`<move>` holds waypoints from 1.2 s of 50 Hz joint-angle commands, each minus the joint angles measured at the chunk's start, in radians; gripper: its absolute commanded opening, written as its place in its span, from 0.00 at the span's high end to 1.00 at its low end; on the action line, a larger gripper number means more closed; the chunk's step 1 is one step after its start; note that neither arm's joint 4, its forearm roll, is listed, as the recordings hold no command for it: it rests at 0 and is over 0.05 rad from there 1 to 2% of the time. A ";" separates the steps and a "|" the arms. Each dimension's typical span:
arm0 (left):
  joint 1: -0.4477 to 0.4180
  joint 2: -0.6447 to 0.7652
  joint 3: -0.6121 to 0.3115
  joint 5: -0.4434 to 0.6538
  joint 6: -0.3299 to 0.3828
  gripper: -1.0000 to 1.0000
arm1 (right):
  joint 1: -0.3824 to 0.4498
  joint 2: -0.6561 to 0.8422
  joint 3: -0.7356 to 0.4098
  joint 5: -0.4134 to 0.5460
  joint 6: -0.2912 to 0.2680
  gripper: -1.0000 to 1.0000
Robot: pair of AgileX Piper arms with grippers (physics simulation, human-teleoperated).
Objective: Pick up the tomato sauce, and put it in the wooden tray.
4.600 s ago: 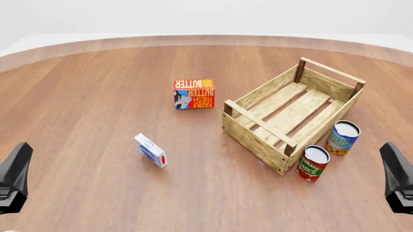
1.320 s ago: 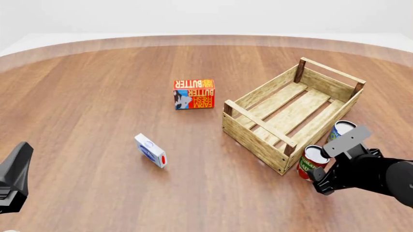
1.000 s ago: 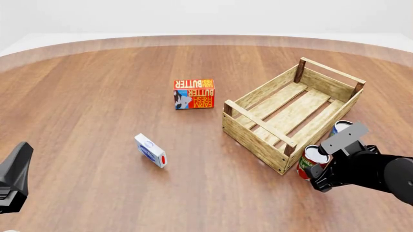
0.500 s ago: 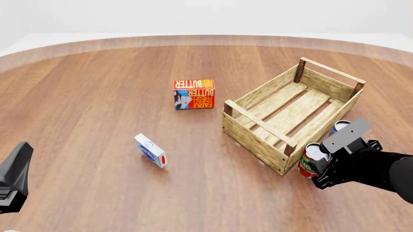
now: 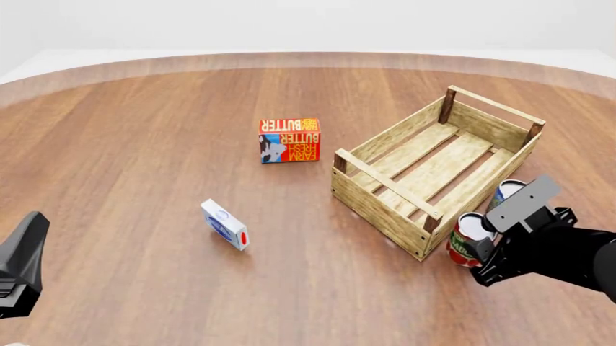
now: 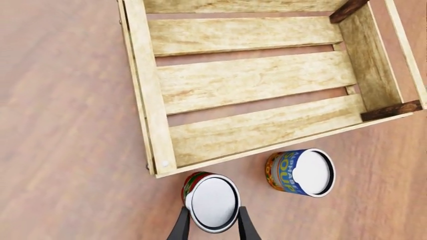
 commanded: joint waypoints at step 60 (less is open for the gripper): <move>0.000 0.000 0.000 0.000 0.000 0.00 | 0.080 -0.088 -0.800 0.622 -0.051 1.00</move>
